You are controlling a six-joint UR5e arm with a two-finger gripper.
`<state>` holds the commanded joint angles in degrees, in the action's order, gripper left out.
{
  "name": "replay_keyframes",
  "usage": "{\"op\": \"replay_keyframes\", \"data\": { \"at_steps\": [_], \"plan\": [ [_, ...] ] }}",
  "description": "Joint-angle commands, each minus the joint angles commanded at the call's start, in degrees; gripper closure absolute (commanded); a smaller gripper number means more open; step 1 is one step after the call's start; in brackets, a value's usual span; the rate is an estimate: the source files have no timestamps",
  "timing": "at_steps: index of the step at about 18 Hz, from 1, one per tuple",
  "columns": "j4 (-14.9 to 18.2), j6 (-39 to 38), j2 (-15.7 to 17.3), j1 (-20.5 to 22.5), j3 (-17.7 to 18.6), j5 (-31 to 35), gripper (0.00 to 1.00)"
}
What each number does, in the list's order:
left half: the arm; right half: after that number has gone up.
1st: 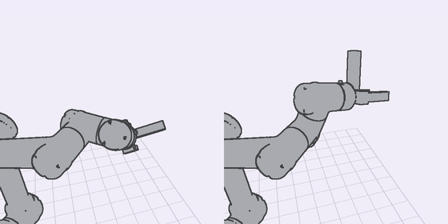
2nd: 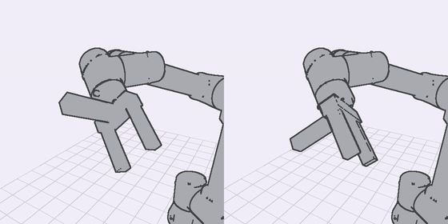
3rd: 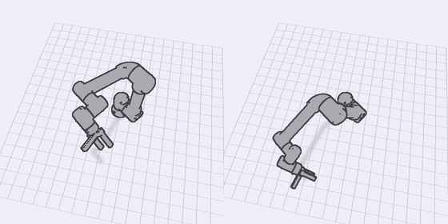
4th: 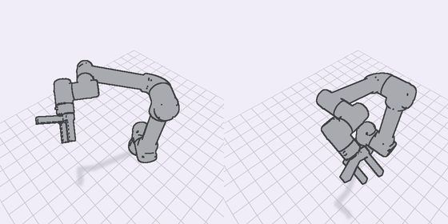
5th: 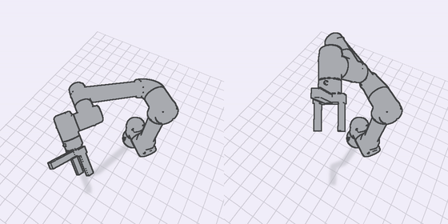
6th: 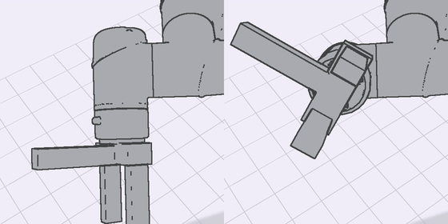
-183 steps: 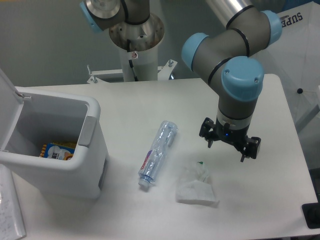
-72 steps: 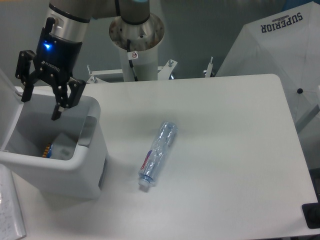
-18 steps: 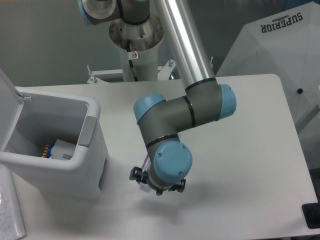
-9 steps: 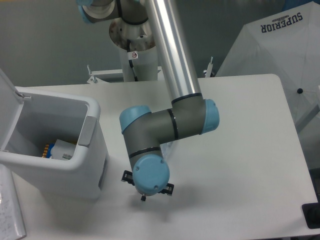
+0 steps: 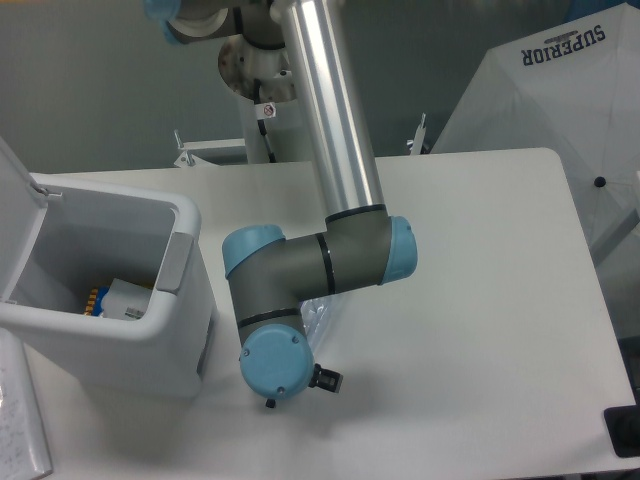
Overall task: Place the trash in the trash can
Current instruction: 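Rotate the wrist and lower the gripper around the bottle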
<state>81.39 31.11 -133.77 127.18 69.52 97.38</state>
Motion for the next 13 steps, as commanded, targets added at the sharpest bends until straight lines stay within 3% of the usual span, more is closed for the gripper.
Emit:
{"op": "replay_keyframes", "data": {
  "at_steps": [7, 10, 13],
  "plan": [
    [0.09, -0.09, 0.00, -0.18, 0.88, 0.09, 0.31],
    [0.00, -0.18, -0.09, -0.44, 0.88, 0.18, 0.34],
    [0.17, -0.26, 0.00, -0.44, 0.88, 0.17, 0.58]
  ]
}}
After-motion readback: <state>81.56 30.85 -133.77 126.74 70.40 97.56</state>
